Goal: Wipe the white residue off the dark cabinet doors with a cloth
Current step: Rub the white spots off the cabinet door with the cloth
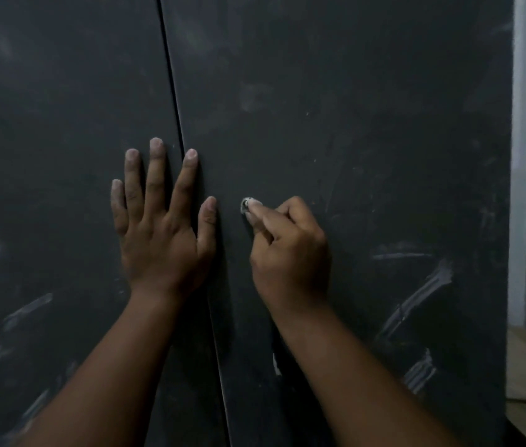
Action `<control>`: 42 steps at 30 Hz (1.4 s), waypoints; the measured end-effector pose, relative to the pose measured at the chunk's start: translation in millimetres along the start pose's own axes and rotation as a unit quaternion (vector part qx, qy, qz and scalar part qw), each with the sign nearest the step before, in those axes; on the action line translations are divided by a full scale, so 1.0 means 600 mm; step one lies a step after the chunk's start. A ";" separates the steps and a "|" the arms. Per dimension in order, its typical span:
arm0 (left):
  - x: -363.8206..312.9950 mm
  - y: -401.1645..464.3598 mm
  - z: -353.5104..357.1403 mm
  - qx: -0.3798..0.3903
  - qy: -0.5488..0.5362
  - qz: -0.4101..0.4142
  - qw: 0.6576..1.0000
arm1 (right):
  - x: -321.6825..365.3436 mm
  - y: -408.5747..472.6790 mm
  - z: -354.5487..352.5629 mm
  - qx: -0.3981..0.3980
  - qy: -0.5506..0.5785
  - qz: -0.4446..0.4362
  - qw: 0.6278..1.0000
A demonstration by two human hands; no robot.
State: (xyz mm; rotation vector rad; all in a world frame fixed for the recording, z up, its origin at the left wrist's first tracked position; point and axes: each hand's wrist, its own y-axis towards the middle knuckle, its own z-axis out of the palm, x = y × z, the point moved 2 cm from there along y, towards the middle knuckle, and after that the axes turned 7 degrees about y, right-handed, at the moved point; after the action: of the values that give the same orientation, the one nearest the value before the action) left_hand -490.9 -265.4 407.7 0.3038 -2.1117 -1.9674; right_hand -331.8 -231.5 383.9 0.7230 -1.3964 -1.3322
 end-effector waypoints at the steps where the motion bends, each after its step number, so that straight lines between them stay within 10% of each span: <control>1: 0.000 0.000 0.000 -0.002 0.002 -0.002 1.000 | 0.008 -0.010 0.007 0.014 0.004 -0.015 1.000; 22: 0.002 -0.004 -0.022 -0.015 0.000 -0.020 1.000 | 0.008 -0.043 0.003 0.110 -0.021 -0.101 0.989; 42: 0.117 -0.006 -0.028 0.045 0.076 0.046 0.995 | 0.046 -0.007 0.066 0.009 -0.010 -0.065 0.998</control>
State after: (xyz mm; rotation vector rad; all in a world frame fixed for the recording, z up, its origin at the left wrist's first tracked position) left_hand -552.7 -303.4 407.3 0.3549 -2.0810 -1.7445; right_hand -377.6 -244.3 392.7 0.8262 -1.3986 -1.4315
